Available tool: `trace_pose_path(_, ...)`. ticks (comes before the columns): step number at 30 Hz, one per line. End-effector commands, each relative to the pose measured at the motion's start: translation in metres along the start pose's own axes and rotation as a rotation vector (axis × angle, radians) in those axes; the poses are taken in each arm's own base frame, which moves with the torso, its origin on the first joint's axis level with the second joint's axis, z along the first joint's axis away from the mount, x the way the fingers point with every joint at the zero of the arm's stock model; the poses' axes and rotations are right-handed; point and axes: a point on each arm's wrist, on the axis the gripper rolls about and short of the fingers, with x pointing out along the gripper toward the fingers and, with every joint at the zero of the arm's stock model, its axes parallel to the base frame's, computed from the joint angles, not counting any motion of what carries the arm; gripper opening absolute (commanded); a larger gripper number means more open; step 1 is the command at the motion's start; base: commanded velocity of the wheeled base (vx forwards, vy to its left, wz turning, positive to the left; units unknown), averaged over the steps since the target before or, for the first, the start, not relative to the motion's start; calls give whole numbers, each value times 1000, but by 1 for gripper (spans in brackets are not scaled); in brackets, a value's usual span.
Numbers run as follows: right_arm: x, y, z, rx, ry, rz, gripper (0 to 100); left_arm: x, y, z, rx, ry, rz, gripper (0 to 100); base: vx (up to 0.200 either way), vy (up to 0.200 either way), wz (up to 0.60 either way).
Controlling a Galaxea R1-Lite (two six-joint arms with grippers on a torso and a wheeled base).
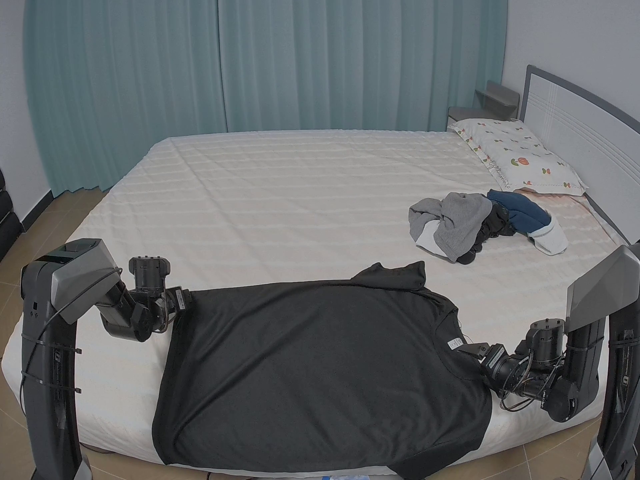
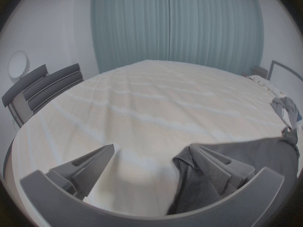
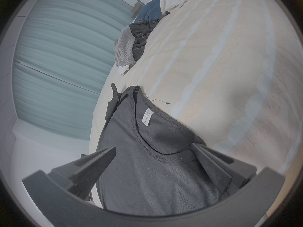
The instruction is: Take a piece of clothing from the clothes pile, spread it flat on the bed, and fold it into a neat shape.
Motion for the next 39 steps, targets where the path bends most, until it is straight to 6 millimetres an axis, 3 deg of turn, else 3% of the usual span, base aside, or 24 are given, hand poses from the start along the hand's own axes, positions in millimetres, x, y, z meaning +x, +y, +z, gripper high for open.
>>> trace_pose_path(1,0,1,0,-1,-4,7,100,15,9,4,-37,-50,17,100,0,0,0)
trace_pose_path(6,0,1,0,-1,-4,7,100,26,13,9,-88,-130,14,100,0,0,0)
trace_pose_path(13,0,1,0,-1,-4,7,100,12,9,29,-283,-132,-119,100,0,0,0)
trace_pose_path(17,0,1,0,-1,-4,7,100,4,8,33,-361,-24,-220,100,0,0,0)
trace_pose_path(24,0,1,0,-1,-4,7,100,6,26,26,-417,179,-334,100,0,0,0)
trace_pose_path(37,0,0,0,-1,-4,6,100,13,17,18,-405,194,-349,100,0,0,0)
trace_pose_path(38,0,0,0,-1,-4,6,100,13,17,18,-405,195,-350,0,0,0,0)
trace_pose_path(39,0,0,0,-1,-4,6,100,13,17,18,-405,194,-349,0,0,0,0)
